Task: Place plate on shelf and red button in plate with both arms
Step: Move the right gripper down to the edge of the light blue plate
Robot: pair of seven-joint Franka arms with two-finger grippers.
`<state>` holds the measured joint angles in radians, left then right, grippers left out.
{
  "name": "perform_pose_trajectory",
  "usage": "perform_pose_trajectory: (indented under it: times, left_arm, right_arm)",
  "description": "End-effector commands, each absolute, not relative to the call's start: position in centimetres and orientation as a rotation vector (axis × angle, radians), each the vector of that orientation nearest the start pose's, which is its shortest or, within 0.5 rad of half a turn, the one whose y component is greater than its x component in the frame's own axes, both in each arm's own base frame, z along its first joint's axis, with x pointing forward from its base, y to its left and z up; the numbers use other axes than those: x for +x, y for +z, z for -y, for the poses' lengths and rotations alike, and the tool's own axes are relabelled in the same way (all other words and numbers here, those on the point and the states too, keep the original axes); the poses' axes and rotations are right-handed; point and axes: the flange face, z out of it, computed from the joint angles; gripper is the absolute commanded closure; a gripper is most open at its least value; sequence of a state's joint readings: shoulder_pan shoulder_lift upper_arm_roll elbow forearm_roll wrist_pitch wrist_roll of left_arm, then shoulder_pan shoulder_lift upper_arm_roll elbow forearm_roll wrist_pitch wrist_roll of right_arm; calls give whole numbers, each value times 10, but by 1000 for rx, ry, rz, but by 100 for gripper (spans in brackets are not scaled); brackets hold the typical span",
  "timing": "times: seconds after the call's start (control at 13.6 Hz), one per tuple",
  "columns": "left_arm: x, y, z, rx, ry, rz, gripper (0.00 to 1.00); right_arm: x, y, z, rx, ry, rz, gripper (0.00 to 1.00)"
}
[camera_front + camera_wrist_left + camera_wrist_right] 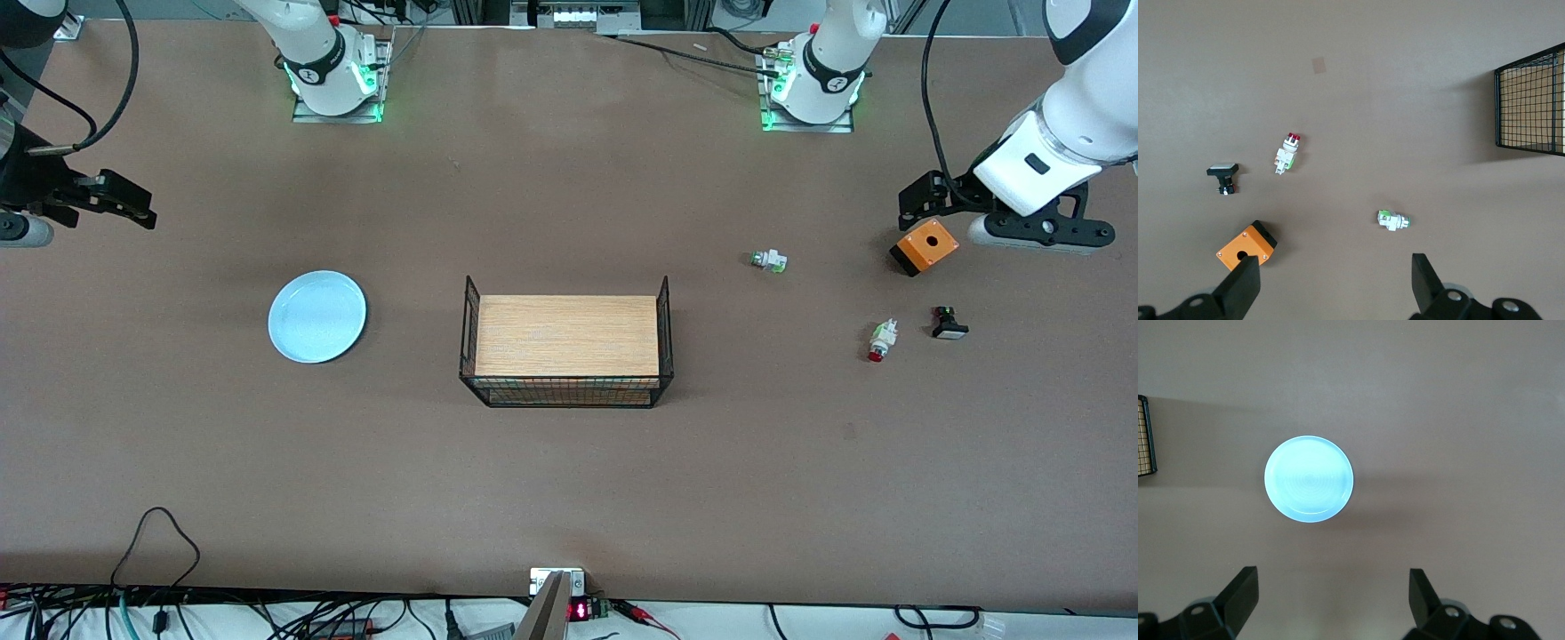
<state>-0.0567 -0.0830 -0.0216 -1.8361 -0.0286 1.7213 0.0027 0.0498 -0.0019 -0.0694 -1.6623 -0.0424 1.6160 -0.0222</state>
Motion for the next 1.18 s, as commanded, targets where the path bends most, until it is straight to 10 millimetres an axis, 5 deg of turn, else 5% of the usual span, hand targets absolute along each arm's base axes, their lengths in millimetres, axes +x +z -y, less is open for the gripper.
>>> perform_pose_trajectory:
  times: [0.0, 0.37, 0.66, 0.88, 1.1]
  left_arm:
    - [534, 562, 47, -3169, 65, -111, 0]
    - [534, 562, 47, -3169, 65, -111, 0]
    - [534, 562, 47, -3169, 65, -111, 0]
    - [534, 562, 47, -3169, 65, -111, 0]
    - [534, 561, 47, -3169, 68, -111, 0]
  right_arm:
    - [555, 589, 13, -3177, 84, 37, 0]
    - [562, 580, 7, -3177, 106, 55, 0]
    - [569, 534, -15, -3184, 256, 108, 0]
    - [592, 480, -11, -3184, 301, 88, 0]
    - [591, 429, -4, -3186, 257, 71, 0]
